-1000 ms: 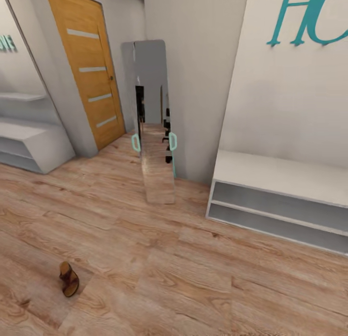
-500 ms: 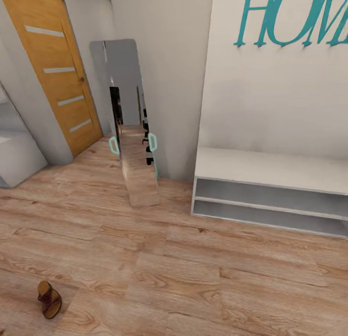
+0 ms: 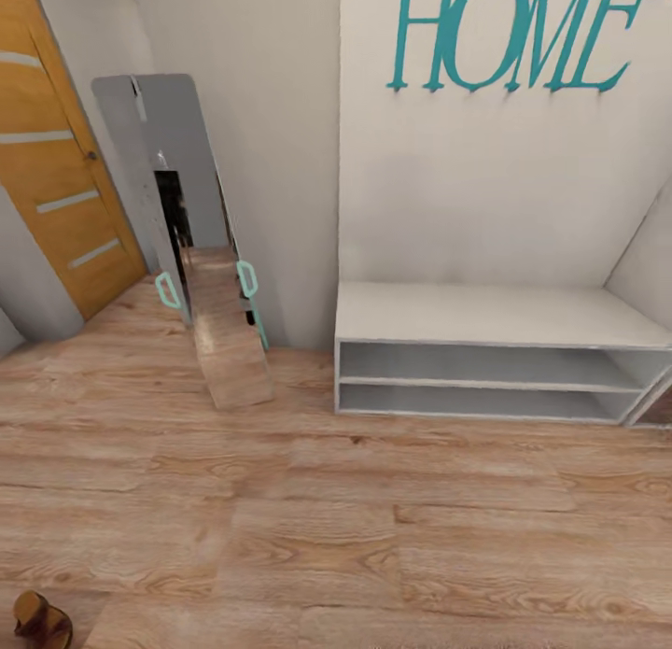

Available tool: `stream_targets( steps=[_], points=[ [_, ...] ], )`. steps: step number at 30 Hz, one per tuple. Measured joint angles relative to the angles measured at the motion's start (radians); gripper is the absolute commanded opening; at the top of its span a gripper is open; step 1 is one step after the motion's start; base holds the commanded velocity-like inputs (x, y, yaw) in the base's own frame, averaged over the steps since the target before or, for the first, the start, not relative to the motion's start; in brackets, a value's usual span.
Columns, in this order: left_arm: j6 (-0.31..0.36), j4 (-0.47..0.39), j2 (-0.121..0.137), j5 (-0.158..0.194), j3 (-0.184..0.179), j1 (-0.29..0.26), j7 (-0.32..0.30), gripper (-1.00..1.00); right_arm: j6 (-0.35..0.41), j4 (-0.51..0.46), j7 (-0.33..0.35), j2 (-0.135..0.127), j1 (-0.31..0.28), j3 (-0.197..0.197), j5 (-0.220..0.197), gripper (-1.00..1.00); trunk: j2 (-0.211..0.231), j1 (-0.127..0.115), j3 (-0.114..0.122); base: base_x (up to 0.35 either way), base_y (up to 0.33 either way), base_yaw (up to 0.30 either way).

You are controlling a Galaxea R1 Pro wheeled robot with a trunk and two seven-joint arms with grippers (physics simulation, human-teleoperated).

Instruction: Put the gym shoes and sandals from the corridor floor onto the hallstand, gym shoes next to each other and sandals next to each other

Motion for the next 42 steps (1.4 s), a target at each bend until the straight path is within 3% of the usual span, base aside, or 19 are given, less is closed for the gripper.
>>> stream_targets(
  steps=[42],
  points=[
    [0.0, 0.0, -0.001, 0.0, 0.0, 0.0, 0.0, 1.0, 0.0, 0.0, 0.0, 0.0, 0.0, 0.0, 0.0, 1.0, -0.294, 0.161, -0.132, 0.0, 0.0, -0.3]
  ],
)
